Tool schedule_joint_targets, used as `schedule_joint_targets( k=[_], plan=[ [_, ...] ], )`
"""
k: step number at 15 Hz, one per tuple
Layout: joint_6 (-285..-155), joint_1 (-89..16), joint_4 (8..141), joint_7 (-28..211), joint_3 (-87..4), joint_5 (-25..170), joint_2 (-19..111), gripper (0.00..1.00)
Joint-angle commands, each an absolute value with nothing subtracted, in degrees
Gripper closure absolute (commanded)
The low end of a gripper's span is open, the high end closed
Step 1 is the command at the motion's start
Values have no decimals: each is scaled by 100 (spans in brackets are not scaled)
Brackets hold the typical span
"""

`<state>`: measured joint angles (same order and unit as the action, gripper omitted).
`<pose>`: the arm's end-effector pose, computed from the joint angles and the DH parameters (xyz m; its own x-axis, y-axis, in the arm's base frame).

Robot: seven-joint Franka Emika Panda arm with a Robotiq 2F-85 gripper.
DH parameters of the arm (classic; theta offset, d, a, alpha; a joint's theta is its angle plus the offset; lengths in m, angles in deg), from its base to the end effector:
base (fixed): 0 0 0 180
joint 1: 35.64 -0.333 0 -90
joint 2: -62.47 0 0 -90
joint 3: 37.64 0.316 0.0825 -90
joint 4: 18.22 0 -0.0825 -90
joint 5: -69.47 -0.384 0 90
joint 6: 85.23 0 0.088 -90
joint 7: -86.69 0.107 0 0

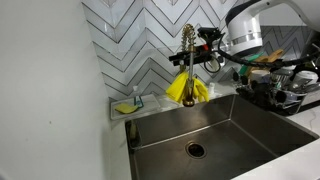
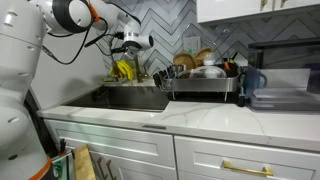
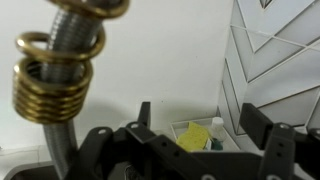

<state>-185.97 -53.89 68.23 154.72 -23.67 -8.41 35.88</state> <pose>0.5554 0.4162 0.4624 0.0809 -0.1346 -0.9876 -0.9027 -0.4301 -0.0153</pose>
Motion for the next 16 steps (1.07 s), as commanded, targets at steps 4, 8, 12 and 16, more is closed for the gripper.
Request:
schedule_joint_targets(
  k=[4, 8, 12, 16],
  plan=[
    [-18220, -5270, 6895, 16256, -2675, -18, 4058, 0],
    [-17909, -5165, 6866, 16716, -2836, 661, 4279, 0],
    [-17556, -5093, 6832, 17260, -2972, 1490, 4459, 0],
    [-17391, -5078, 6771, 17760, -3050, 2375, 4605, 0]
  ],
)
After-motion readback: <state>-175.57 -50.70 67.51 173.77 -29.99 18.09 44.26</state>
